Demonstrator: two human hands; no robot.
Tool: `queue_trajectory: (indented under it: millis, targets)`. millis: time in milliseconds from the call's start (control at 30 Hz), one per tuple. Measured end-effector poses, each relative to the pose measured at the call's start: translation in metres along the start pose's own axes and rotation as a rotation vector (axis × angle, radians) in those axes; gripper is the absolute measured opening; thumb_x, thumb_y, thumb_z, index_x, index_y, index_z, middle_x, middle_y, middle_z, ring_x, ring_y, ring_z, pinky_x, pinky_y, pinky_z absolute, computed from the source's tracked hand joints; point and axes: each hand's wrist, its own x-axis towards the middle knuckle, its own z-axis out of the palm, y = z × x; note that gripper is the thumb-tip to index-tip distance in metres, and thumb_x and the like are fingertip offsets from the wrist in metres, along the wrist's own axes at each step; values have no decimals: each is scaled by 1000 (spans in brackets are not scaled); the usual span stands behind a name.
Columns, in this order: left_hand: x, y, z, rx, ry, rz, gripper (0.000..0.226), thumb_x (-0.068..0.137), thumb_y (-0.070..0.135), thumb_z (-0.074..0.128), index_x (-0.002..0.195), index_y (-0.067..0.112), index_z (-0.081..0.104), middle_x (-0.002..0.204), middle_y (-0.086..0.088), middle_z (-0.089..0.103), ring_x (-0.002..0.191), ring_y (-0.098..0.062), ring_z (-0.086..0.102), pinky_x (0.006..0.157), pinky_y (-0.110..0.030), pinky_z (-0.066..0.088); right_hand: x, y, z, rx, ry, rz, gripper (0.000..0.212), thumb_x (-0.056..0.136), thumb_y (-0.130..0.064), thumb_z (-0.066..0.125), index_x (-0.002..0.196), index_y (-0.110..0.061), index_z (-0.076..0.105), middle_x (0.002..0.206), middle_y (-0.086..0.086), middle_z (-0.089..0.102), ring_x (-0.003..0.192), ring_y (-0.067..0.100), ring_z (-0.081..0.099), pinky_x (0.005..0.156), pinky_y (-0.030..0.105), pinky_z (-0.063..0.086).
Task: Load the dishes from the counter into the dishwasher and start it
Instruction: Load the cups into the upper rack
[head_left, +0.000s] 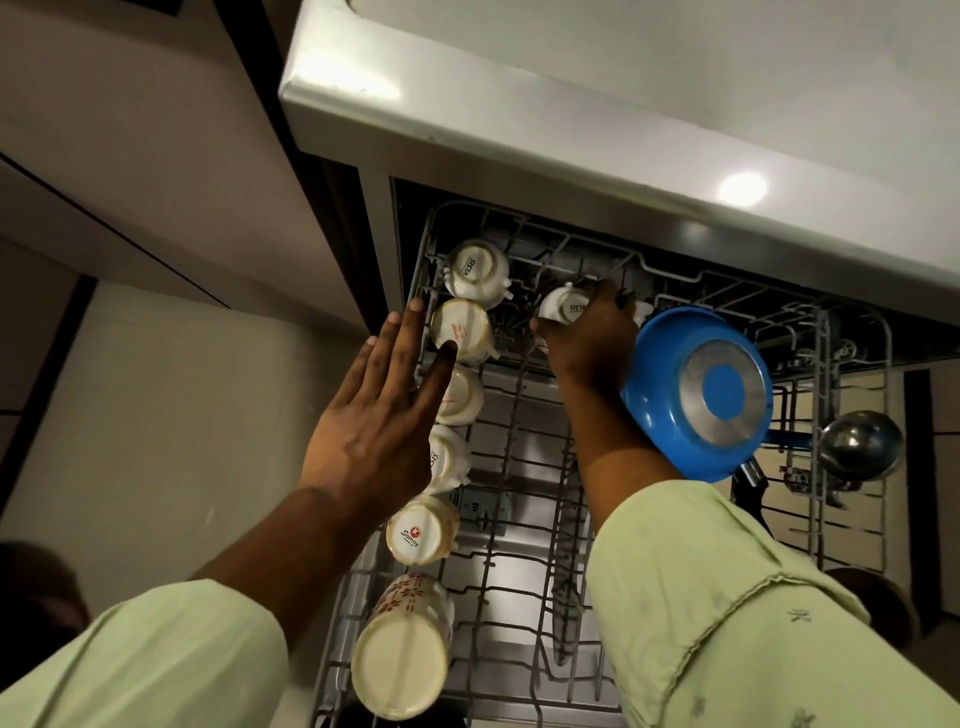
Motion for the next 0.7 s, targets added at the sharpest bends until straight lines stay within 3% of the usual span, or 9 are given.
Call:
queue_trajectory:
  millis: [167, 333, 467, 600, 700]
  targets:
    - [0, 0, 2, 12, -2, -5, 110, 61, 13, 78, 155, 13, 21, 162, -25, 0, 151, -38, 5, 118, -47, 8, -4, 6, 2, 77, 42, -24, 75, 66, -26, 89, 130, -10, 53, 129, 19, 51, 111, 38, 57, 92, 44, 50]
    - [-1, 1, 1, -1, -39, -21, 113, 65, 14, 79, 157, 15, 13, 163, -22, -7, 151, -36, 0, 119, -46, 8, -22, 12, 4, 85, 76, 10, 88, 72, -19, 84, 145, -11, 36, 137, 20, 44, 121, 40, 51, 94, 47, 49]
    - [-1, 1, 2, 13, -49, -27, 114, 66, 16, 82, 157, 16, 12, 163, -21, -9, 151, -36, 1, 119, -46, 8, -52, 16, 3, 66, 111, -26, 78, 81, -21, 76, 146, -8, 33, 140, 21, 43, 127, 40, 46, 95, 51, 49]
    - [-2, 3, -2, 11, -44, -48, 104, 73, 12, 75, 158, 19, 16, 161, -16, -17, 148, -30, -6, 118, -43, 4, -77, 24, -2, -73, -30, -107, 72, 86, -24, 68, 147, -9, 33, 145, 19, 40, 135, 37, 38, 105, 49, 42]
    - [-2, 5, -8, 28, -87, -55, 101, 82, 13, 66, 159, 23, 1, 158, -14, -29, 147, -29, -18, 118, -39, -6, -91, 28, -11, -159, -138, -124, 68, 91, -30, 64, 147, -9, 33, 153, 14, 33, 143, 32, 25, 115, 43, 29]
